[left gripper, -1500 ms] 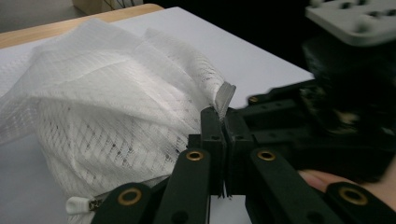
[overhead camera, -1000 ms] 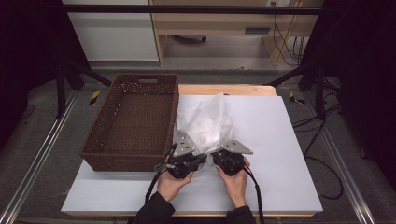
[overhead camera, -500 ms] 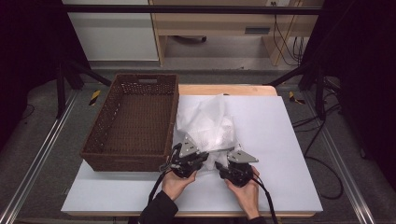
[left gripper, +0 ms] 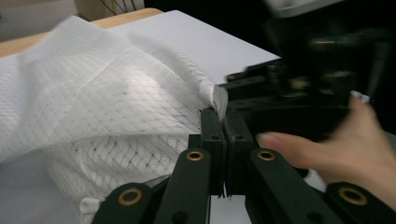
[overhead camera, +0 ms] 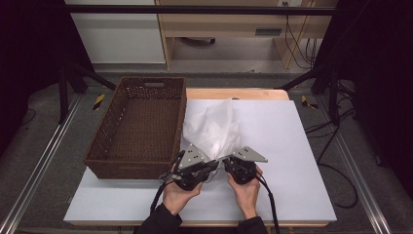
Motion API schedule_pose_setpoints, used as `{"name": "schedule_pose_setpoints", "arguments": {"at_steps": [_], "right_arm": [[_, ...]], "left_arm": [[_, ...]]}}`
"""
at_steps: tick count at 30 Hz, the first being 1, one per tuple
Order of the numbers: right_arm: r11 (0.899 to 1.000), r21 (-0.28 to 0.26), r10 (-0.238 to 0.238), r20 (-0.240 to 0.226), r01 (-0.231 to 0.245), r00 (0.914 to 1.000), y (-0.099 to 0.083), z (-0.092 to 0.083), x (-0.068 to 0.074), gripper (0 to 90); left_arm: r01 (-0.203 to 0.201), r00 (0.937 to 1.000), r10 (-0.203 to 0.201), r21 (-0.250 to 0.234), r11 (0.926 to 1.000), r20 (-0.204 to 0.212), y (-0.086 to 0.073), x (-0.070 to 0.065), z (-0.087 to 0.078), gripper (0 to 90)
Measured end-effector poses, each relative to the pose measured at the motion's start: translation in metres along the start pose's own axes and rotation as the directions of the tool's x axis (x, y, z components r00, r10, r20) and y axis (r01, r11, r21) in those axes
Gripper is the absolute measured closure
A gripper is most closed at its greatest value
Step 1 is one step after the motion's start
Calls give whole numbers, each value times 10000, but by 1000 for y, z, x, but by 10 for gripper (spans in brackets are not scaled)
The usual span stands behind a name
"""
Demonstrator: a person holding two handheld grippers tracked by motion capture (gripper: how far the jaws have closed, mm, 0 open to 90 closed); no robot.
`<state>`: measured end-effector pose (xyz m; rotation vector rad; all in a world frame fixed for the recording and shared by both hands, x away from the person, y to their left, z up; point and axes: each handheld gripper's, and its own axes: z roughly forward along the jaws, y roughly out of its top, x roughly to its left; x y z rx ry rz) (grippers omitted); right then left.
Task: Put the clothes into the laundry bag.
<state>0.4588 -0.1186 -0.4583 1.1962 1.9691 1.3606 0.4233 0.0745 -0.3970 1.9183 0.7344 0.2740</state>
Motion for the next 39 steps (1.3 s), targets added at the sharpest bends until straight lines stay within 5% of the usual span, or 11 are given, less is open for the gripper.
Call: {"name": "schedule_pose_setpoints", "arguments": {"at_steps": [1, 5, 10, 13, 16, 20, 23, 29, 32, 35, 39], "right_arm": [[9990, 452, -27, 620, -1, 9981, -6, 17, -6, 853], [9963, 861, -118, 958, 35, 9953, -15, 33, -11, 846], [9983, 562, -175, 54, 171, 9998, -10, 11, -10, 669], [9988, 452, -148, -990, 194, 9950, -12, -26, -20, 567], [9997, 145, -191, -1152, 210, 9932, -13, -45, -29, 553], [9998, -196, 81, -166, -84, 9998, -13, -65, -56, 577], [9938, 1109, -182, 961, 75, 9952, -26, -42, -72, 550], [9737, 2268, -112, 1409, -213, 9900, -31, -16, -80, 515], [9678, 2478, 84, 1418, -437, 9899, -30, -14, -85, 634], [9612, 2683, 354, 1121, -645, 9931, -30, -20, -84, 895], [9722, 2300, 226, 952, -441, 9952, -32, -34, -80, 900]], "left_arm": [[75, 9999, -77, 128, 9999, 114, -5, 2, 3, 887], [86, 10000, -84, 384, 9992, -34, -13, 6, 11, 886], [269, 9988, -243, 635, 9976, -417, -22, 14, 21, 884], [356, 9973, -307, 729, 9967, -673, -27, 19, 28, 884], [449, 9964, -394, 720, 9964, -756, -27, 21, 30, 883], [425, 9959, -366, 722, 9965, -822, -28, 21, 32, 883], [386, 9960, -325, 730, 9966, -827, -28, 21, 32, 883], [381, 9960, -326, 655, 9971, -828, -28, 22, 31, 883], [411, 9959, -358, 630, 9972, -832, -28, 22, 32, 883], [371, 9957, -318, 599, 9975, -869, -25, 21, 32, 883], [364, 9956, -315, 541, 9979, -880, -22, 21, 31, 883]]}}
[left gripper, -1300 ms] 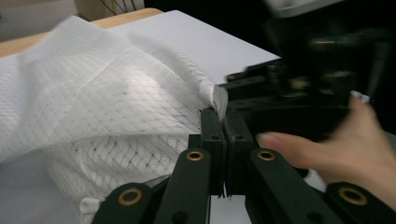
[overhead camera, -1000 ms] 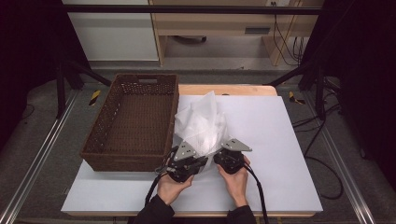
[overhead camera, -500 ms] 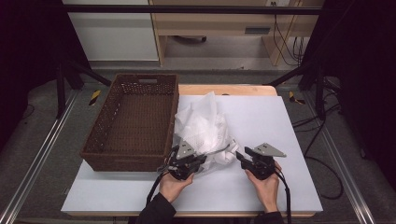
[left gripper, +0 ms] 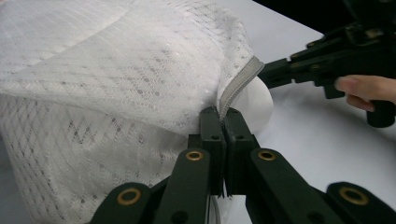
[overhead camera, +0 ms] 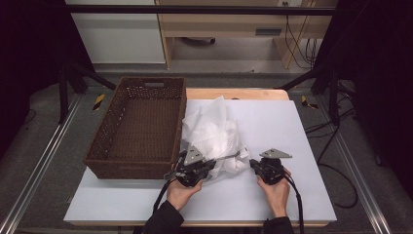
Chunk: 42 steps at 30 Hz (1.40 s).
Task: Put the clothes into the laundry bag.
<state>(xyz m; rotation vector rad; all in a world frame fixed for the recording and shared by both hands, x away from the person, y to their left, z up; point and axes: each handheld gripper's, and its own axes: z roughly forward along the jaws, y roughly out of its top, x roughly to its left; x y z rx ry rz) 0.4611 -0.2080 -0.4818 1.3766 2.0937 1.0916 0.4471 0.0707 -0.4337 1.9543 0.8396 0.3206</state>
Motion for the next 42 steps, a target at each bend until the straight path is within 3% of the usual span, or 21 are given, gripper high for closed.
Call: {"name": "schedule_pose_setpoints", "arguments": {"at_steps": [2, 3, 6, 11, 12, 13, 15, 16, 17, 18, 23, 24, 25, 28, 30, 31, 32, 33, 37, 38, 42], "right_arm": [[9993, -364, -58, -339, 46, 9994, -7, -23, 0, 900], [9993, -364, -58, -339, 46, 9994, -7, -23, 0, 900], [9990, -324, -317, -330, 306, 9990, -25, -53, 5, 900], [9995, 75, -311, -407, 314, 9987, -40, -50, 6, 877], [9992, -139, -382, -471, 376, 9982, -38, -51, 8, 768], [9992, -139, -382, -471, 376, 9982, -38, -51, 8, 768], [9957, -768, -558, -576, 513, 9968, -33, -59, 12, 689], [9882, -1323, -882, -787, 773, 9930, -28, -68, 23, 613], [9882, -1323, -882, -787, 773, 9930, -28, -68, 23, 613], [9816, -1552, -1281, -1038, 1111, 9863, -24, -70, 37, 528], [9839, -1020, -1600, -1341, 1470, 9780, -26, -49, 58, 520], [9819, -715, -1820, -1016, 1753, 9780, -29, -36, 59, 643], [9819, -715, -1820, -1016, 1753, 9780, -29, -36, 59, 643], [9839, -317, -1784, -1067, 1759, 9782, -23, -28, 59, 855], [9830, -246, -1837, -941, 1822, 9785, -21, -28, 61, 861], [9827, -401, -1841, -1045, 1809, 9773, -18, -29, 63, 864], [9833, -1016, -1641, -1345, 1511, 9772, -11, -33, 69, 865], [9833, -1016, -1641, -1345, 1511, 9772, -11, -33, 69, 865], [9757, -2076, -1024, -1475, 704, 9837, 9, -27, 76, 864], [9756, -2159, -632, -1040, 395, 9926, 16, -14, 75, 864], [9787, -2050, -19, -454, -74, 9990, 17, 12, 69, 864]], "left_arm": [[57, 10000, -56, -97, 9999, 64, 2, -1, -1, 883], [57, 10000, -56, -97, 9999, 64, 2, -1, -1, 883], [25, 9998, -22, -144, 9999, 219, 4, -5, 0, 883], [-245, 9995, 244, 51, 9997, 183, 4, -17, 12, 882], [-271, 9995, 269, 96, 9996, 167, 3, -18, 13, 882], [-252, 9996, 250, 102, 9996, 161, 2, -18, 15, 882], [-217, 9997, 215, 132, 9997, 154, 2, -17, 16, 882], [-214, 9997, 212, 121, 9997, 116, 2, -16, 16, 882], [-214, 9997, 212, 121, 9997, 116, 2, -16, 16, 882], [-210, 9997, 209, 119, 9997, 89, 2, -17, 16, 882], [-266, 9996, 266, 158, 9995, 11, 3, -18, 16, 882], [-257, 9997, 257, 152, 9996, 19, 3, -18, 16, 882], [-260, 9997, 260, 156, 9995, 16, 3, -18, 16, 882], [-236, 9997, 235, 152, 9996, 42, 3, -17, 16, 882], [-233, 9996, 231, 116, 9997, 158, 5, -19, 13, 883], [-258, 9993, 256, 54, 9997, 255, 6, -21, 9, 883], [-316, 9988, 317, -43, 9995, 370, 9, -23, 5, 883], [-389, 9983, 395, -144, 9991, 436, 12, -26, 1, 883], [-576, 9972, 589, -285, 9979, 462, 25, -32, -11, 885], [-449, 9967, 464, -242, 9987, 665, 26, -30, -14, 886], [-282, 9944, 278, 20, 9996, 1024, 20, -25, -11, 887]]}}
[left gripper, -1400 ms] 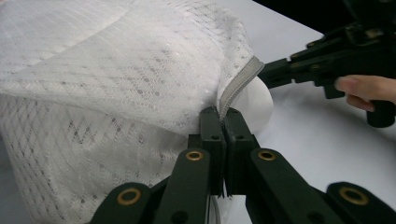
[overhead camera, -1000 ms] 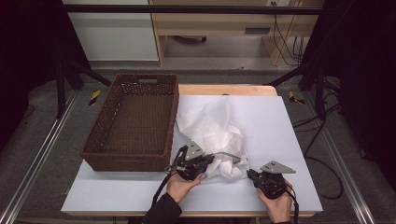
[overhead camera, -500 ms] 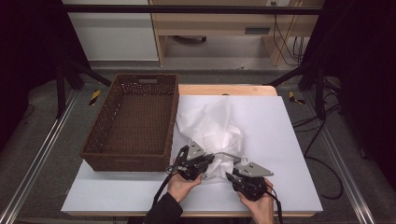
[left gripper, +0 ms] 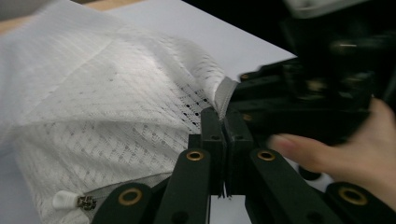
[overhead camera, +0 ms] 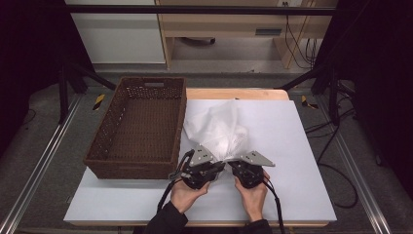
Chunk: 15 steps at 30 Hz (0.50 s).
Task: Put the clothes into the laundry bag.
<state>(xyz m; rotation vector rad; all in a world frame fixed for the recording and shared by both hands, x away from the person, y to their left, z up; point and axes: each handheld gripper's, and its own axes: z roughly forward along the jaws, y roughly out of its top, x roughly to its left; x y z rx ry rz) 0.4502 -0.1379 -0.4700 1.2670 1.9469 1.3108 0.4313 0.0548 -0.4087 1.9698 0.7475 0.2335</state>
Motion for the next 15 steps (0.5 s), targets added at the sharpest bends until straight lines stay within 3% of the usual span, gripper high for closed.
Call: {"name": "schedule_pose_setpoints", "arguments": {"at_steps": [2, 5, 8, 9, 13, 14, 15], "right_arm": [[9999, -24, 173, 659, -171, 9977, -8, 20, -5, 862], [9995, -43, 303, 714, -301, 9970, -6, 22, -7, 856], [9998, 73, 187, 104, -187, 9998, -3, 10, -10, 683], [9998, 73, 187, 104, -187, 9998, -3, 10, -10, 683], [9989, 337, -293, -607, 313, 9977, -7, -14, -15, 549], [9972, 559, -448, -683, 486, 9967, -10, -17, -16, 476], [9930, 813, -820, -430, 853, 9957, -13, -19, -15, 444]], "left_arm": [[30, 10000, -30, 319, 9995, 12, -10, 4, 7, 886], [133, 9999, -128, 450, 9989, -112, -14, 8, 11, 885], [164, 9989, -139, 564, 9983, -449, -18, 14, 17, 883], [246, 9983, -214, 589, 9980, -543, -19, 16, 19, 883], [359, 9966, -309, 661, 9972, -764, -23, 21, 26, 881], [297, 9956, -236, 662, 9974, -910, -24, 21, 27, 882], [284, 9950, -221, 648, 9975, -970, -24, 20, 28, 882]]}}
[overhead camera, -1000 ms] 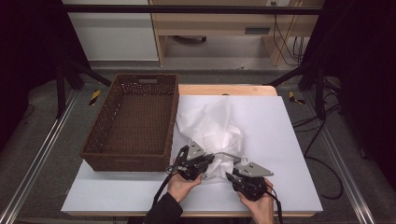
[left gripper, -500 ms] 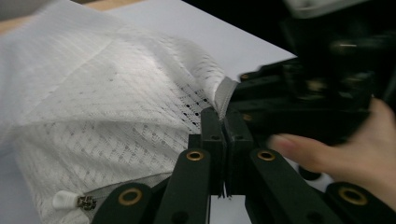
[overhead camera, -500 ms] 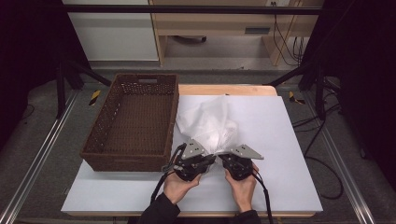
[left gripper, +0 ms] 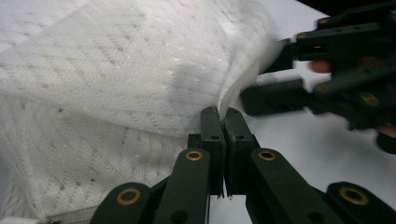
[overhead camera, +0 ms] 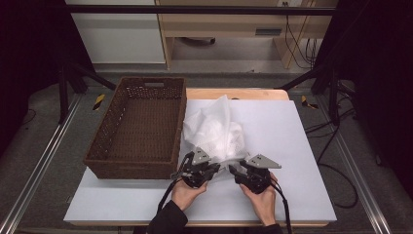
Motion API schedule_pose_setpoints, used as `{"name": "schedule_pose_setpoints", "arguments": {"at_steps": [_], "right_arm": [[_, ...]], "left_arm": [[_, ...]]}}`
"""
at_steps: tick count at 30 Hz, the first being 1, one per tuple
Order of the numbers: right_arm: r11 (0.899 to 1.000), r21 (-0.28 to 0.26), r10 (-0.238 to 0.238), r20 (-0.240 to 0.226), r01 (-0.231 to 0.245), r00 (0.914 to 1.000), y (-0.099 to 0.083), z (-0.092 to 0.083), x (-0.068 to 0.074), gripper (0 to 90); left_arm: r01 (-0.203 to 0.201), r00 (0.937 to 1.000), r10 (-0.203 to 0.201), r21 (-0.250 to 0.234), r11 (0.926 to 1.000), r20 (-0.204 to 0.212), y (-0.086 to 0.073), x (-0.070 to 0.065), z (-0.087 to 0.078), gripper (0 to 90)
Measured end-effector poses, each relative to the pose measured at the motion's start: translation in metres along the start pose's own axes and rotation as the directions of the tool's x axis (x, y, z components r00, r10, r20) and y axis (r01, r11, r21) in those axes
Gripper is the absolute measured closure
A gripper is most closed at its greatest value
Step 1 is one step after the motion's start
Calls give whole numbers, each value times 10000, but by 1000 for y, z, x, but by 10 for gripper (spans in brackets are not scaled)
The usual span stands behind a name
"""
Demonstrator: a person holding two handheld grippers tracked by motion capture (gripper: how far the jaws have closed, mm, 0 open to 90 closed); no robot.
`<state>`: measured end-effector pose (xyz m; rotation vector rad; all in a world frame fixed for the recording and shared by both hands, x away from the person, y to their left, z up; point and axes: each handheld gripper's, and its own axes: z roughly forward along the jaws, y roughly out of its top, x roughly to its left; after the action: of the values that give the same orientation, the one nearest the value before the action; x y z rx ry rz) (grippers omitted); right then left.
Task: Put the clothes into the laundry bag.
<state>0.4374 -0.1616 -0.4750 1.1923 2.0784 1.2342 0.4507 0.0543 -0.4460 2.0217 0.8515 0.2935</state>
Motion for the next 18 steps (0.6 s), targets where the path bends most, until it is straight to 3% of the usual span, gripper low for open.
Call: {"name": "schedule_pose_setpoints", "arguments": {"at_steps": [2, 7, 9, 11, 13, 16, 18], "right_arm": [[9973, 369, -648, 260, 638, 9976, -6, 0, 1, 447], [9951, 868, -492, 264, 467, 9984, -8, 11, -2, 630], [9959, 713, -569, 187, 554, 9982, -5, 10, 1, 809], [9958, 692, -604, 13, 602, 9982, -3, 7, 5, 820], [9970, 28, -773, -480, 776, 9958, 4, -4, 15, 828], [9950, -903, -522, -979, 434, 9938, 20, -14, 25, 830], [9941, -1019, -447, -810, 363, 9957, 27, -6, 28, 829]], "left_arm": [[36, 10000, -36, -44, 10000, -27, 0, 1, 1, 882], [44, 10000, -45, -108, 9999, -43, 1, 1, -2, 883], [1, 9999, 3, -265, 9996, 152, 3, -3, -9, 885], [-149, 9996, 157, -393, 9991, 214, 5, -6, -16, 885], [-280, 9985, 312, -702, 9971, 441, 11, -11, -29, 886], [-412, 9962, 481, -923, 9949, 732, 20, -17, -45, 887], [-521, 9946, 602, -950, 9941, 849, 24, -19, -52, 887]]}}
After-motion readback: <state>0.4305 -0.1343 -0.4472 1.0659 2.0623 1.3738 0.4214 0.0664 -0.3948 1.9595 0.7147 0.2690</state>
